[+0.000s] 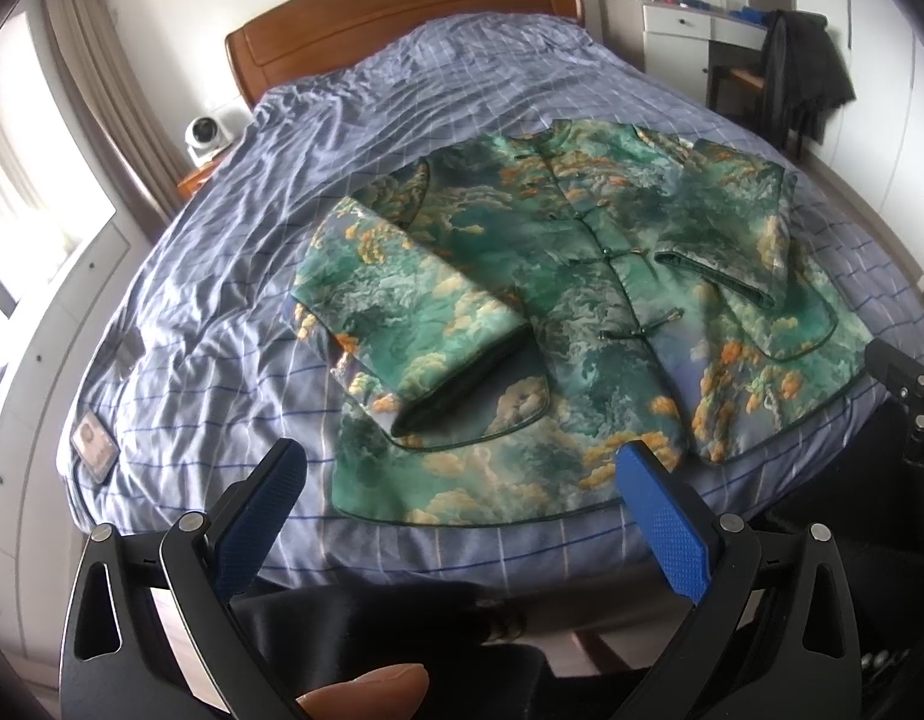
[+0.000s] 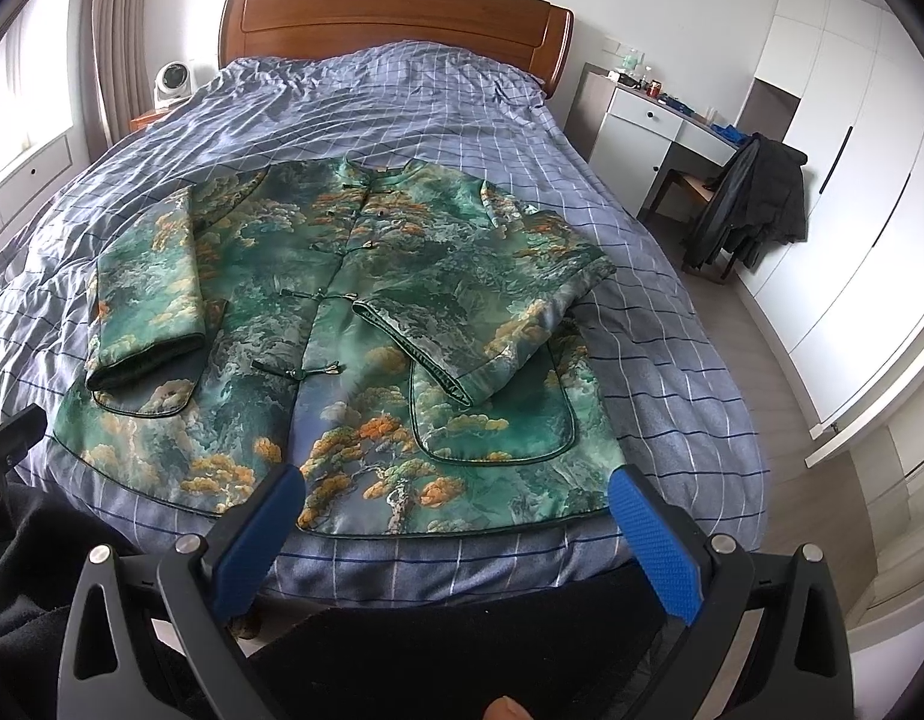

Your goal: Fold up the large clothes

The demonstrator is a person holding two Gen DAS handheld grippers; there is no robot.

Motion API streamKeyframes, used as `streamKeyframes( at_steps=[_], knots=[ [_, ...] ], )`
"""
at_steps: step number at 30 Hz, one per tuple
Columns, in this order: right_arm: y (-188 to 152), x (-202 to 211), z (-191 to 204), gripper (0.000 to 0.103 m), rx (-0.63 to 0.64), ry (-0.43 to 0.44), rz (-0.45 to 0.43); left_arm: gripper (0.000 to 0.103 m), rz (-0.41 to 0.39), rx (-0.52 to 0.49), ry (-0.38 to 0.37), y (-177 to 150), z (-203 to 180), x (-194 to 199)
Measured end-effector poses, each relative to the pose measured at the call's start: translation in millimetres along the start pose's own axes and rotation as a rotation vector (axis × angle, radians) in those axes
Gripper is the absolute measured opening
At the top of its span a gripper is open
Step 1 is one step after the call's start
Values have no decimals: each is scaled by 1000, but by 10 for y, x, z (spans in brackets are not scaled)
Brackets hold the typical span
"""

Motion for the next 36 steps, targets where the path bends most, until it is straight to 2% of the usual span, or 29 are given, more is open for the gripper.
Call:
streamKeyframes(
  at_steps=[10, 12, 15, 17, 18, 20, 22, 25, 28, 29, 31, 32, 33, 36],
  knots=[
    [24, 0, -10, 103, -6, 13, -12, 103, -3, 2, 5, -5, -9, -23],
    [120, 39, -120, 103, -36, 46, -74, 103, -12, 8, 12, -13, 4, -38],
    [470, 276, -493, 103, -42, 79, -335, 103, -21, 25, 11, -12, 50, -48],
    [671, 376, -632, 103, 49, 124, -518, 103, -8, 42, -2, -33, 66, -71],
    [734, 276, -647, 103, 112, 157, -529, 103, 5, 50, -13, -51, 67, -87],
    [724, -232, -616, 103, 219, 186, -385, 103, 18, 50, -20, -74, 60, -88],
    [663, -639, -502, 103, 293, 215, -295, 103, 15, 44, -19, -86, 45, -67],
    [546, -1222, -218, 102, 369, 299, -203, 103, 10, 38, -9, -100, 45, -37],
    [480, -1713, -19, 101, 436, 274, -136, 103, 15, 43, 0, -98, 75, -39],
    [447, -1893, 2, 97, 451, 240, -111, 103, 17, 46, 1, -98, 83, -46],
    [326, -2080, 15, 62, 431, 259, -62, 103, 25, 52, 4, -101, 106, -63],
    [302, -2092, -20, 31, 384, 294, -48, 103, 30, 55, 4, -103, 119, -78],
    [313, -2048, -93, 18, 340, 300, -53, 103, 34, 60, 1, -106, 129, -92],
    [462, -1627, -596, 14, 162, 239, -165, 102, 61, 74, -8, -127, 138, -165]
  ],
)
Point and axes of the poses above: each gripper's, at about its wrist camera, not at the fingertips, and x roughly against the way its jaws point, z to its left, y to its top, the point moved 10 cm from there along -x, roughly the way its jaws point, and after that the axes turned 11 degrees about x, right-handed, at the moved point
